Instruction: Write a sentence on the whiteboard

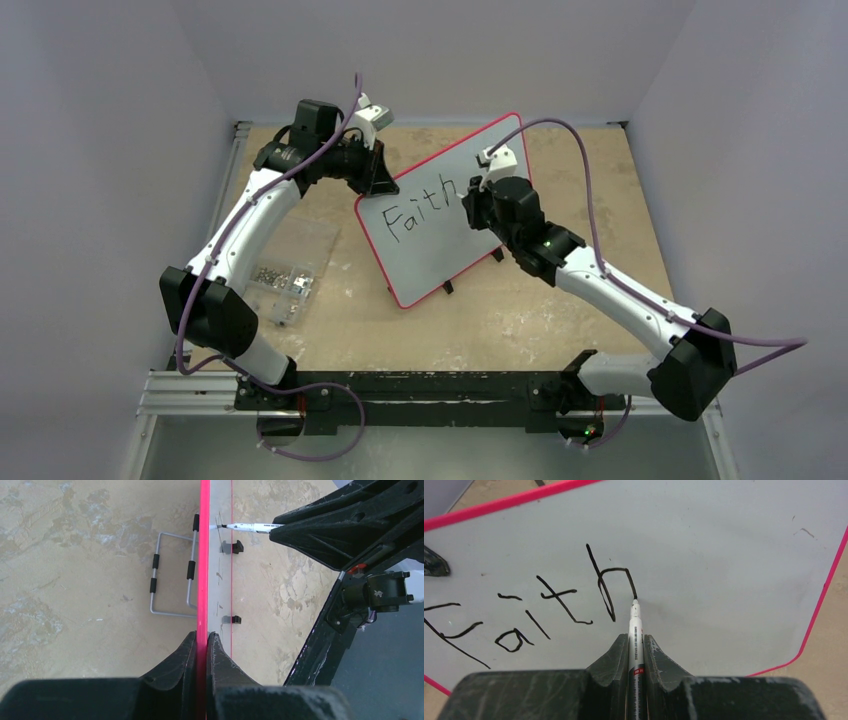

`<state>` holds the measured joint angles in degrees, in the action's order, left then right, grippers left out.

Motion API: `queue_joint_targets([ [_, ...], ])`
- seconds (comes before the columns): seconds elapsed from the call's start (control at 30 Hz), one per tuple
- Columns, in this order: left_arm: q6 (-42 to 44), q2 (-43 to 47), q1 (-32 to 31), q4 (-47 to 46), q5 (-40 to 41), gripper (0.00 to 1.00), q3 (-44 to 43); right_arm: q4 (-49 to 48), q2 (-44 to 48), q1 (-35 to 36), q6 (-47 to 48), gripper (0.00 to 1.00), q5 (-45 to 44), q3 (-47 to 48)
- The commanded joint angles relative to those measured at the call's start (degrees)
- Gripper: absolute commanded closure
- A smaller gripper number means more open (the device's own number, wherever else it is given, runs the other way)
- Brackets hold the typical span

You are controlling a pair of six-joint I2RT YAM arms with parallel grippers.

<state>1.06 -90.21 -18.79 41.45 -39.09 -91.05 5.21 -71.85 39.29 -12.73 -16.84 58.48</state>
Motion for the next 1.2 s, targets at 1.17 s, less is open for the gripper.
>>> queue_joint_targets([
  [1.17,0.8,6.7,0.2,-3.3,4.5,1.0,2.0,5.1,11.4,-0.4,1.8,1.0,-3.8,0.8],
])
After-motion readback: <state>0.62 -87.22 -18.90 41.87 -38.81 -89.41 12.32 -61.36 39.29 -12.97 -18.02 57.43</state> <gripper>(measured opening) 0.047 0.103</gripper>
